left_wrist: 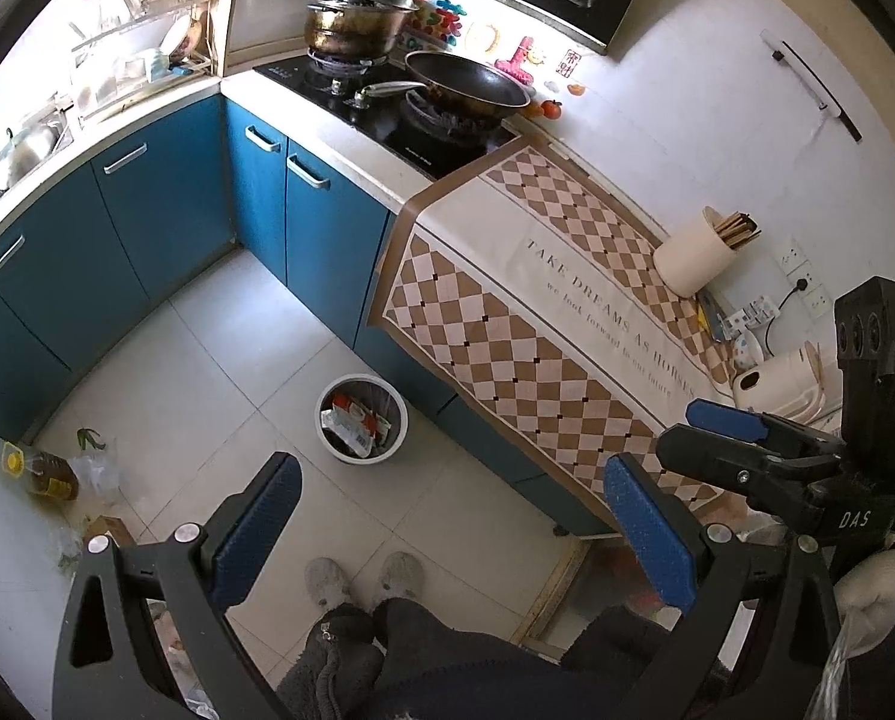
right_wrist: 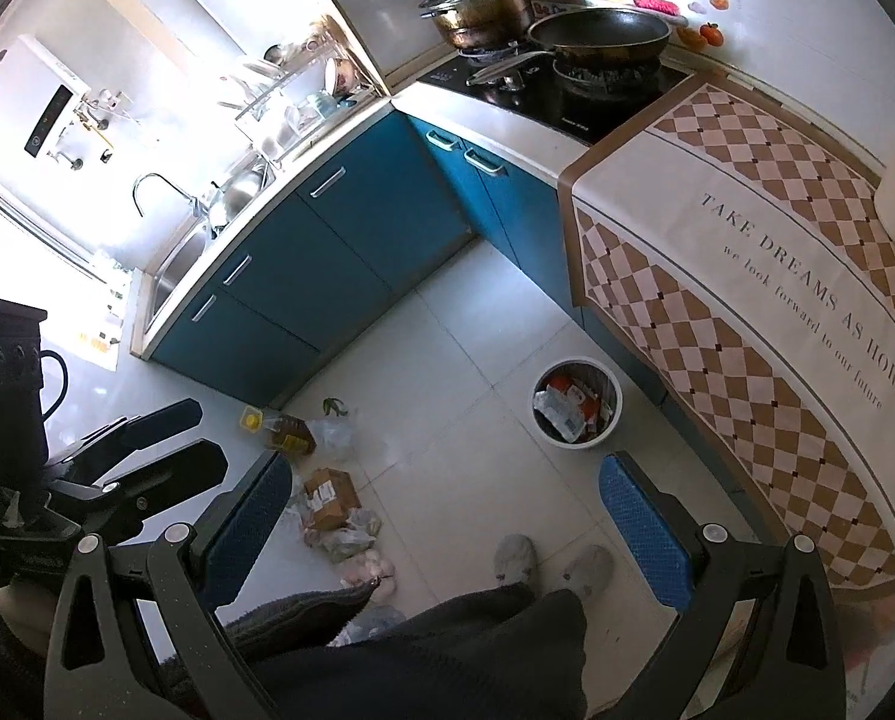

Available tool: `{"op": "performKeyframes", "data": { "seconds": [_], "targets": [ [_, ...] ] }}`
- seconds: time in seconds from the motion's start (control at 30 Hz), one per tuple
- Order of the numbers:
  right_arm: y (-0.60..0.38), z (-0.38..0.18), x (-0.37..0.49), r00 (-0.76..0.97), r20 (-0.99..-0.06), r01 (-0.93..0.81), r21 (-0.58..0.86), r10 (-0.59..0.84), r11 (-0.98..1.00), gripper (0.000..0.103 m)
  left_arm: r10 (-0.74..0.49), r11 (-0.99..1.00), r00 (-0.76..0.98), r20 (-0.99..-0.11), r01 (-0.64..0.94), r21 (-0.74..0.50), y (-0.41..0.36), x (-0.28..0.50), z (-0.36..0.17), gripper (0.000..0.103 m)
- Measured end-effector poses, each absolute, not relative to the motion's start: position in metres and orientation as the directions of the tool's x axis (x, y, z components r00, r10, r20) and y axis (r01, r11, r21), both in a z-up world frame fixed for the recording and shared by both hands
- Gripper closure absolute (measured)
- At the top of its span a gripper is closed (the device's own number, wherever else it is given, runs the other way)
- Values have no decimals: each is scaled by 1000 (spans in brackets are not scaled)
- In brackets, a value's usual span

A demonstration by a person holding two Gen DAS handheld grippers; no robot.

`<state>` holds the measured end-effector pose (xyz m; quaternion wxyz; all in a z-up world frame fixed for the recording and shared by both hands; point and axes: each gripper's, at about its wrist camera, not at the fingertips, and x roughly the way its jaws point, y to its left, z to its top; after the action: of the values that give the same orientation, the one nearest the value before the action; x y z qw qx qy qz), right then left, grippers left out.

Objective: Collect trash

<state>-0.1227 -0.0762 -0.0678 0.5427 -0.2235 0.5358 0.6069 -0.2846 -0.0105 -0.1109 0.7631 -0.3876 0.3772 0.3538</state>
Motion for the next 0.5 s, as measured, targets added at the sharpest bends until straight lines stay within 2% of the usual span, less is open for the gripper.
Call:
{"op": "performKeyframes", "data": {
  "seconds": [0.5],
  "targets": [
    [-78, -70, -121, -313, -854, -896, 411, 417, 169, 0, 252, 448, 467, -848, -833, -325, -13, -282, -110, 0]
  ]
}}
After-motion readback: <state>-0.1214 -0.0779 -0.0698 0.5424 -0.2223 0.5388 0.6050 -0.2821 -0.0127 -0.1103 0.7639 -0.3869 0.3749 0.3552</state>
